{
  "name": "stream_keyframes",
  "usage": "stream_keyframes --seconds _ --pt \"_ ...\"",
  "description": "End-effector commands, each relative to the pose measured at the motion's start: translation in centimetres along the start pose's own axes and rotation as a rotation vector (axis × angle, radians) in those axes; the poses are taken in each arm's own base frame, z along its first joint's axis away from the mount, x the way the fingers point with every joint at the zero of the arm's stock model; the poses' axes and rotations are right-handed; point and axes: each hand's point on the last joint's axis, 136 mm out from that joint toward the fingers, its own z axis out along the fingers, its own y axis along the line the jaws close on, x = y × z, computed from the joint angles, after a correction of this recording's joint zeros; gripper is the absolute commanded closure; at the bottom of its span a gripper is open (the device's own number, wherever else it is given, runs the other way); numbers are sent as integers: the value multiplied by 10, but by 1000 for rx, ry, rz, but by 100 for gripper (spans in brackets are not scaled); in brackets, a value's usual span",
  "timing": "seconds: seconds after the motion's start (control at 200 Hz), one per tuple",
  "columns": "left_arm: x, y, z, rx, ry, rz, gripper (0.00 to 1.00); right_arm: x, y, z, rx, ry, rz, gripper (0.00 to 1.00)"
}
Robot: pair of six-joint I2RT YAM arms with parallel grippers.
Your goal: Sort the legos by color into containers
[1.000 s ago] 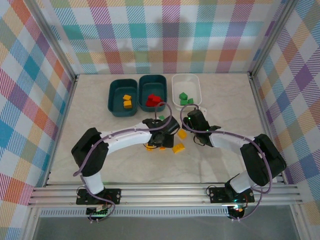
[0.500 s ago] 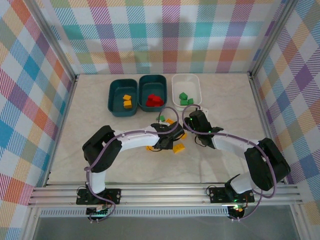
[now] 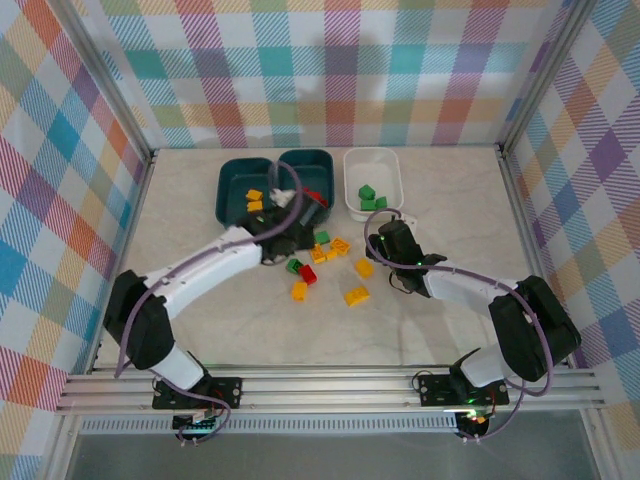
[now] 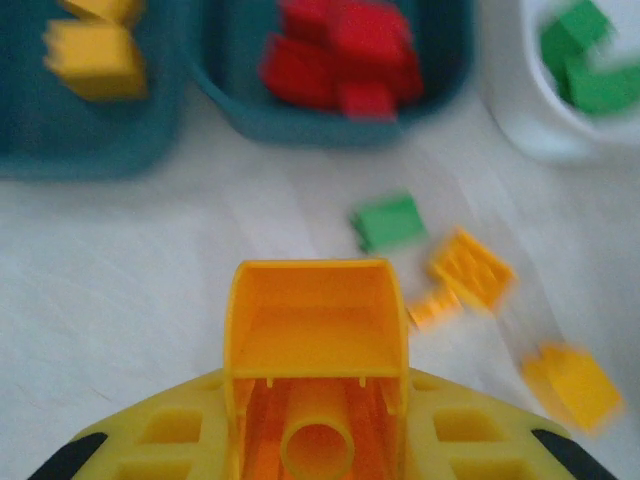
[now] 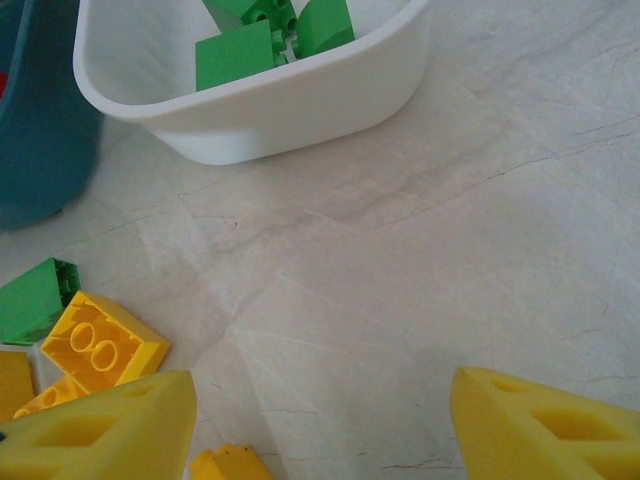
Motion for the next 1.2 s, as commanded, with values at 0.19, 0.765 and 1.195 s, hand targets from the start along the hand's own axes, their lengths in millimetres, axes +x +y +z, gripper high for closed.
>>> stream_keyframes --seconds 0.19,0.765,1.195 --pt "-62 75 58 -6 120 -217 87 4 4 6 -19 14 12 32" --pt "-88 111 113 -33 183 -303 89 5 9 7 -41 28 19 32" --pt "-85 119 151 -64 249 -298 57 5 9 7 -42 31 11 32"
